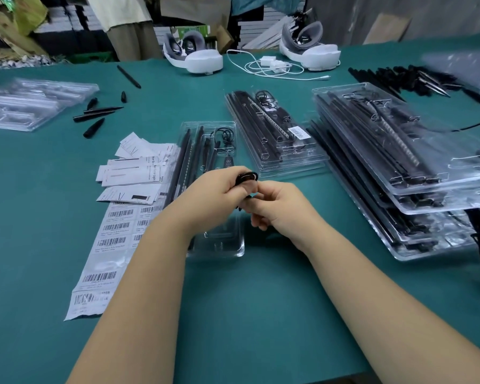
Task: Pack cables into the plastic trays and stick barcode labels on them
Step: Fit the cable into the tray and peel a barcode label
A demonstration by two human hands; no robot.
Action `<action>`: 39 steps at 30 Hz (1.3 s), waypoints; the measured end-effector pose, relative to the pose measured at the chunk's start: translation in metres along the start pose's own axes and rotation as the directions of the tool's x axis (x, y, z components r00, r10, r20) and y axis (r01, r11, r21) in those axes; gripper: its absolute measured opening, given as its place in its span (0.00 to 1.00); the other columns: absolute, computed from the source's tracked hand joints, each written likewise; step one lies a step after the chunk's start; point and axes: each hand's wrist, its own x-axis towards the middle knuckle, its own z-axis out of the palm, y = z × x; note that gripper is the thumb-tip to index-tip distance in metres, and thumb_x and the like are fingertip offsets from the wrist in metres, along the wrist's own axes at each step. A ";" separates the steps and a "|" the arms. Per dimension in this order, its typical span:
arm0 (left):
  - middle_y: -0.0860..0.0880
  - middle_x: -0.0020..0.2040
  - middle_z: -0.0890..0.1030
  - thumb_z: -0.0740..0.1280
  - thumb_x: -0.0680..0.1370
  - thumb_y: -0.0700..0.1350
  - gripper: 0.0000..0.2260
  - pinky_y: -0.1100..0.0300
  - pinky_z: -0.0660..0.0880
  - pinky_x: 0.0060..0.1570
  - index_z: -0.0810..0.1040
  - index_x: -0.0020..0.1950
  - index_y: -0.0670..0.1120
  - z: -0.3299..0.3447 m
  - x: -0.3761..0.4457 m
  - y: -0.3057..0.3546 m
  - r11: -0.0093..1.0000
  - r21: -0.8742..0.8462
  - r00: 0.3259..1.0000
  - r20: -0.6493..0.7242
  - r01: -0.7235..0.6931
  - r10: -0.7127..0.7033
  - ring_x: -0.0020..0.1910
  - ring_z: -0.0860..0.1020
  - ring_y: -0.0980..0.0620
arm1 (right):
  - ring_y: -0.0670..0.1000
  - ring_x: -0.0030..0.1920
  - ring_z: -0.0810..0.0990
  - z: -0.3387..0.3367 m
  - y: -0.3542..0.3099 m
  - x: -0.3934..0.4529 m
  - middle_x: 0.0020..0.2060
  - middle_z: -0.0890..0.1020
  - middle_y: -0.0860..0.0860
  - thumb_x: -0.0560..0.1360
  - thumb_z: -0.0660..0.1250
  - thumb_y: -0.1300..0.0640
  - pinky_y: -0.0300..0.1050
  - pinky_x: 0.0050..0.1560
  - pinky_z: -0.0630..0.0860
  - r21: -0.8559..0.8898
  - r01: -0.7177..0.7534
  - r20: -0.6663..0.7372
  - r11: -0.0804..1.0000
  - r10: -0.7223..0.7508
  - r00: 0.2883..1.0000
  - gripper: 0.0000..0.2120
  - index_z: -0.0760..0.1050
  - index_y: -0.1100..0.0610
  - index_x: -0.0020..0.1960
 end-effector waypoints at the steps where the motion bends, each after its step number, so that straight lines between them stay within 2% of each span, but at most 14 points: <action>1: 0.59 0.34 0.77 0.60 0.81 0.48 0.08 0.68 0.66 0.33 0.75 0.44 0.52 0.001 0.000 0.000 1.000 -0.014 1.000 0.010 0.001 -0.001 0.34 0.72 0.63 | 0.48 0.25 0.71 -0.001 0.001 0.001 0.28 0.77 0.50 0.74 0.67 0.65 0.38 0.25 0.67 -0.021 -0.001 0.001 1.000 0.001 1.000 0.11 0.78 0.52 0.37; 4: 0.67 0.32 0.76 0.60 0.81 0.47 0.08 0.72 0.65 0.32 0.73 0.43 0.56 0.004 0.001 0.003 0.998 -0.059 1.000 0.011 0.007 -0.006 0.32 0.72 0.67 | 0.48 0.25 0.67 -0.002 0.002 0.003 0.32 0.72 0.59 0.75 0.66 0.66 0.37 0.24 0.64 -0.018 -0.026 -0.006 1.000 0.026 1.000 0.14 0.76 0.50 0.35; 7: 0.61 0.35 0.77 0.62 0.80 0.48 0.06 0.71 0.65 0.33 0.74 0.44 0.57 0.007 0.003 0.003 0.998 -0.068 0.999 -0.032 0.017 -0.019 0.34 0.72 0.65 | 0.44 0.24 0.67 0.001 0.003 0.004 0.29 0.72 0.52 0.76 0.63 0.68 0.34 0.24 0.64 0.029 -0.039 -0.022 0.999 0.040 0.999 0.15 0.74 0.52 0.35; 9: 0.57 0.39 0.76 0.65 0.78 0.52 0.05 0.70 0.67 0.34 0.75 0.50 0.53 0.011 0.003 0.005 0.996 -0.083 0.997 -0.054 0.042 -0.047 0.37 0.73 0.62 | 0.45 0.25 0.66 0.002 0.002 0.005 0.27 0.71 0.48 0.76 0.60 0.70 0.35 0.24 0.63 0.058 -0.053 -0.029 0.997 0.054 0.998 0.14 0.73 0.54 0.38; 12: 0.54 0.36 0.69 0.68 0.73 0.62 0.29 0.70 0.65 0.29 0.62 0.69 0.53 0.010 -0.001 0.007 0.974 -0.193 0.986 -0.094 0.119 -0.139 0.30 0.69 0.62 | 0.45 0.25 0.66 -0.002 0.002 0.008 0.29 0.71 0.50 0.78 0.60 0.69 0.35 0.24 0.62 0.197 -0.089 -0.078 0.976 0.106 0.991 0.12 0.74 0.54 0.42; 14: 0.55 0.36 0.69 0.68 0.66 0.70 0.31 0.67 0.65 0.27 0.66 0.60 0.53 0.000 -0.007 0.004 0.967 -0.074 0.968 -0.051 0.242 -0.246 0.28 0.69 0.62 | 0.43 0.24 0.67 -0.005 0.001 0.009 0.30 0.71 0.51 0.78 0.62 0.66 0.34 0.23 0.63 0.313 -0.119 -0.120 0.942 0.164 0.979 0.09 0.75 0.54 0.43; 16: 0.55 0.39 0.73 0.67 0.58 0.75 0.32 0.60 0.65 0.30 0.67 0.47 0.52 -0.007 -0.014 0.002 0.896 0.231 0.913 0.070 0.378 -0.403 0.34 0.72 0.61 | 0.42 0.23 0.68 -0.007 0.003 0.010 0.30 0.71 0.50 0.78 0.63 0.64 0.33 0.23 0.64 0.371 -0.141 -0.133 0.918 0.203 0.970 0.08 0.75 0.54 0.43; 19: 0.53 0.42 0.72 0.66 0.54 0.77 0.33 0.58 0.66 0.32 0.67 0.42 0.52 -0.002 -0.017 0.005 0.762 0.539 0.847 0.154 0.358 -0.508 0.37 0.72 0.58 | 0.42 0.24 0.69 -0.007 0.004 0.011 0.29 0.72 0.49 0.77 0.64 0.63 0.33 0.24 0.66 0.363 -0.152 -0.145 0.919 0.217 0.965 0.07 0.76 0.53 0.43; 22: 0.52 0.42 0.70 0.70 0.56 0.72 0.29 0.59 0.65 0.31 0.68 0.40 0.51 0.003 -0.015 0.009 0.754 0.577 0.851 0.180 0.314 -0.493 0.37 0.72 0.56 | 0.42 0.23 0.70 -0.006 0.004 0.011 0.28 0.72 0.49 0.77 0.64 0.63 0.32 0.24 0.67 0.385 -0.158 -0.161 0.909 0.235 0.959 0.07 0.76 0.54 0.43; 25: 0.52 0.37 0.74 0.71 0.60 0.68 0.26 0.60 0.65 0.31 0.71 0.39 0.47 -0.005 -0.011 0.007 0.793 0.530 0.850 0.228 0.301 -0.475 0.33 0.73 0.52 | 0.42 0.23 0.70 -0.006 0.004 0.012 0.27 0.73 0.48 0.77 0.65 0.63 0.32 0.24 0.68 0.387 -0.154 -0.165 0.909 0.232 0.959 0.07 0.76 0.54 0.43; 28: 0.52 0.32 0.71 0.71 0.62 0.66 0.24 0.58 0.64 0.32 0.70 0.37 0.47 -0.012 -0.009 0.005 0.835 0.462 0.847 0.275 0.299 -0.455 0.31 0.69 0.51 | 0.42 0.24 0.70 -0.006 0.004 0.013 0.28 0.73 0.48 0.77 0.65 0.63 0.33 0.25 0.68 0.375 -0.149 -0.161 0.915 0.223 0.961 0.07 0.77 0.53 0.43; 32: 0.54 0.26 0.71 0.65 0.56 0.64 0.20 0.61 0.67 0.32 0.71 0.33 0.48 -0.021 -0.009 0.000 0.889 0.314 0.859 0.286 0.334 -0.424 0.27 0.70 0.53 | 0.43 0.26 0.71 -0.005 0.005 0.011 0.29 0.74 0.48 0.77 0.65 0.64 0.34 0.26 0.69 0.323 -0.123 -0.141 0.938 0.176 0.974 0.08 0.77 0.52 0.43; 35: 0.52 0.28 0.68 0.65 0.54 0.61 0.16 0.61 0.67 0.34 0.72 0.29 0.50 -0.033 -0.014 -0.009 0.929 0.073 0.878 0.307 0.362 -0.366 0.28 0.66 0.54 | 0.43 0.27 0.72 -0.001 0.005 0.008 0.29 0.75 0.47 0.76 0.65 0.65 0.34 0.28 0.70 0.209 -0.084 -0.109 0.974 0.108 0.988 0.10 0.77 0.51 0.43; 39: 0.48 0.31 0.60 0.68 0.55 0.52 0.13 0.60 0.62 0.33 0.68 0.30 0.47 -0.043 -0.020 -0.015 0.885 -0.242 0.883 0.366 0.396 -0.295 0.30 0.60 0.51 | 0.46 0.33 0.76 0.012 0.006 0.004 0.34 0.78 0.46 0.75 0.66 0.66 0.35 0.34 0.72 -0.079 0.017 -0.045 0.997 -0.020 0.999 0.09 0.77 0.53 0.49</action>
